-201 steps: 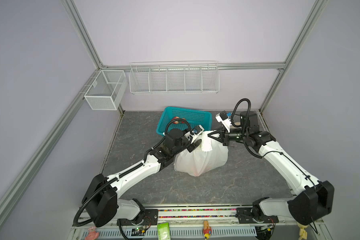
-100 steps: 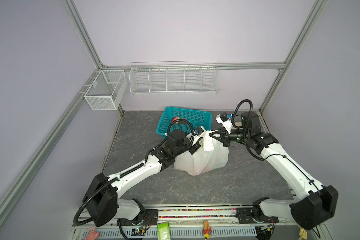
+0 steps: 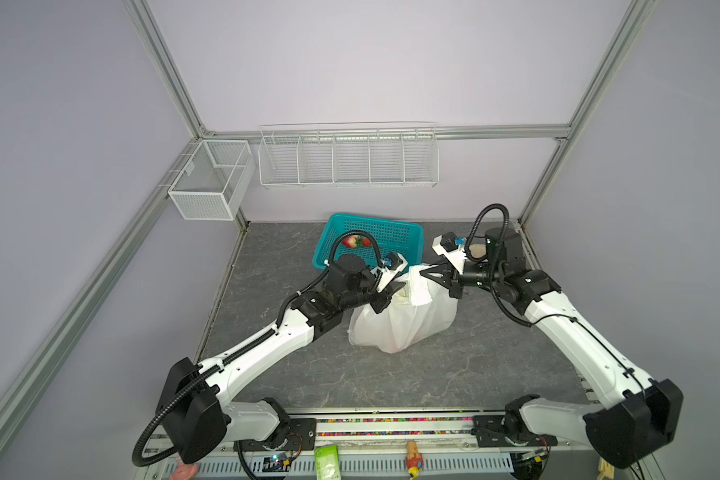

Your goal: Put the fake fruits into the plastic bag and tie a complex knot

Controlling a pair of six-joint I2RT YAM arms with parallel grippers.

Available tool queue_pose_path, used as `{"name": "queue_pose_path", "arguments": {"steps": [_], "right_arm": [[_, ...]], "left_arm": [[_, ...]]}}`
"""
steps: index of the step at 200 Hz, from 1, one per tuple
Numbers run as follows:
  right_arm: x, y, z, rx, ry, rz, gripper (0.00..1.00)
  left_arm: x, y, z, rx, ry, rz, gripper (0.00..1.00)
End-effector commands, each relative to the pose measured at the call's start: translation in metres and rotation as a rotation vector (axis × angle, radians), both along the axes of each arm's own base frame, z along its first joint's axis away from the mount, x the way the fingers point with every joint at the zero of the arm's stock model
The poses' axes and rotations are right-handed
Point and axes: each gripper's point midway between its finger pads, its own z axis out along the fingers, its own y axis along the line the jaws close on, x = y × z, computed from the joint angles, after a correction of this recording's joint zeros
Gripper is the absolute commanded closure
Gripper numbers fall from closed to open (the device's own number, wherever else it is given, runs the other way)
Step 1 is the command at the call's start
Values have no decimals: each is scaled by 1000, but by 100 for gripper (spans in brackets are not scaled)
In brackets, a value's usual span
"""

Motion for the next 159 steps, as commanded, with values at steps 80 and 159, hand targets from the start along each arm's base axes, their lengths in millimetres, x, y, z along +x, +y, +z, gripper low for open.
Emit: {"name": "queue_pose_path", "arguments": {"steps": [80, 159], "right_arm": [[-11, 6, 0, 1, -32, 66, 94], [-11, 6, 2, -5, -49, 54, 94]], "left_arm": [[-8, -18, 42, -77, 103, -243, 20], [-4, -39, 18, 5, 245, -344, 50]]}}
